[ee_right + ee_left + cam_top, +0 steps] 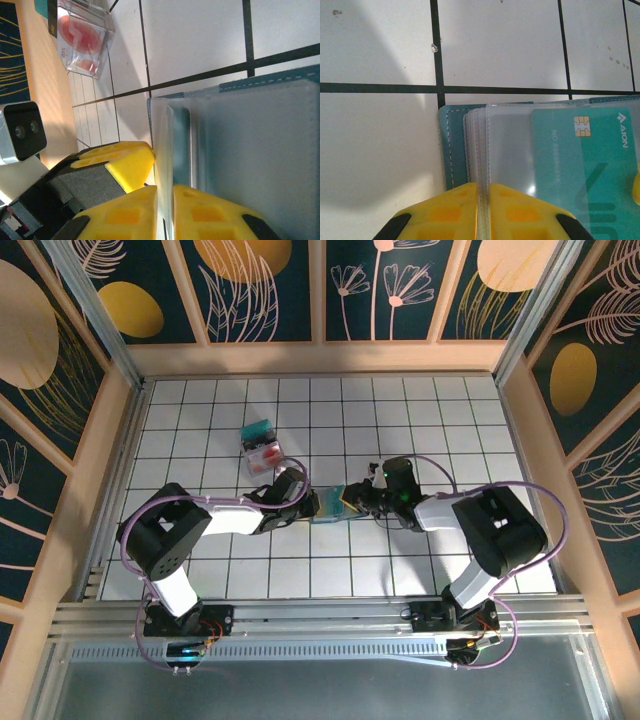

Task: Take the credit cards out of the card holder

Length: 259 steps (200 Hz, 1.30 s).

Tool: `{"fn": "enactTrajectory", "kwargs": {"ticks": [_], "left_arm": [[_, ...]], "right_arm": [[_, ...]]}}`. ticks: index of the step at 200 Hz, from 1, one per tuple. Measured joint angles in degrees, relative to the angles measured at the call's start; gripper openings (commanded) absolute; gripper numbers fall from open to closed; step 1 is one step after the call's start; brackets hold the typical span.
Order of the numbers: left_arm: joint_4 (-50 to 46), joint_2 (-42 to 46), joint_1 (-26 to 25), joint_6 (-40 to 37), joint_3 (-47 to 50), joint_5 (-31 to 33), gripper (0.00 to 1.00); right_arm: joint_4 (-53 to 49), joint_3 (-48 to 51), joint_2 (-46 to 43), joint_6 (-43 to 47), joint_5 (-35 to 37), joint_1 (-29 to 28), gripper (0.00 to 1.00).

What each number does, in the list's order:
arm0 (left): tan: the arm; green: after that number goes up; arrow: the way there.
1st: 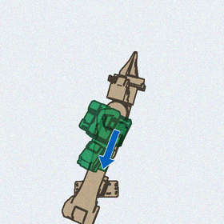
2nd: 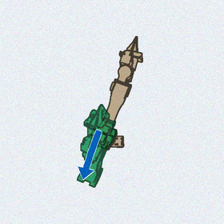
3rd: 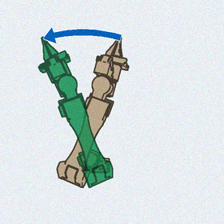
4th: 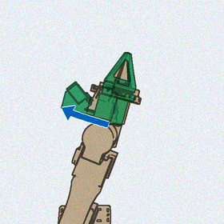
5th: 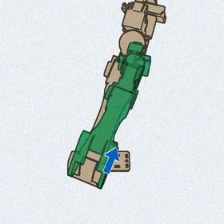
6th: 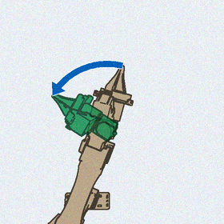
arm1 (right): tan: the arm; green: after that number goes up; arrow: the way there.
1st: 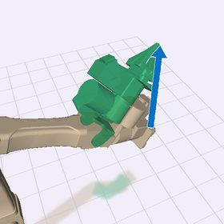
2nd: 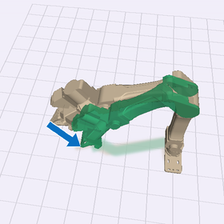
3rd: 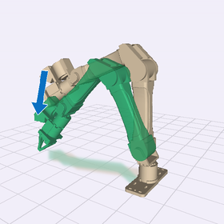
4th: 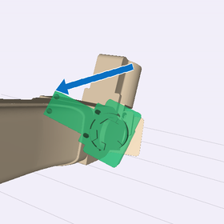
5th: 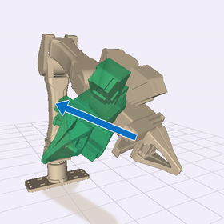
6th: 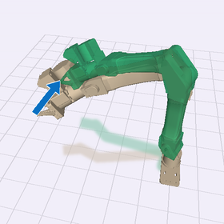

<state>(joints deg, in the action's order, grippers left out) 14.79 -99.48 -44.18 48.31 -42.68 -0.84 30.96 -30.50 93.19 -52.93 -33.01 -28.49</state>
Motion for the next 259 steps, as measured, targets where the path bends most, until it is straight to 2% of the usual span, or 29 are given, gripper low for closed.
{"fn": "enactTrajectory", "kwargs": {"ticks": [20, 76, 138, 201, 259], "left_arm": [[0.0, 0.0, 0.0, 0.0, 0.0, 0.02, 0.13], [0.0, 0.0, -0.04, 0.07, -0.02, 0.61, 0.14], [-0.46, 0.24, -0.37, 0.28, -0.02, 1.97, 0.18], [-3.78, 3.06, -0.35, 0.46, -0.02, 3.28, 0.32], [-5.84, 8.44, -0.35, 0.26, -2.27, 5.07, 0.55]], "right_arm": [[-1.16, -0.63, 0.24, 0.24, 0.39, 0.0, 0.0], [-7.19, -2.69, -0.2, 3.02, 2.64, -0.07, 0.0], [-14.62, -3.21, -5.86, 7.54, 7.54, 1.11, 0.0], [-17.99, -3.21, -10.75, 9.81, 10.36, 2.16, 0.0], [-17.88, -3.1, -17.4, 10.67, 11.8, 2.89, 0.0]]}}
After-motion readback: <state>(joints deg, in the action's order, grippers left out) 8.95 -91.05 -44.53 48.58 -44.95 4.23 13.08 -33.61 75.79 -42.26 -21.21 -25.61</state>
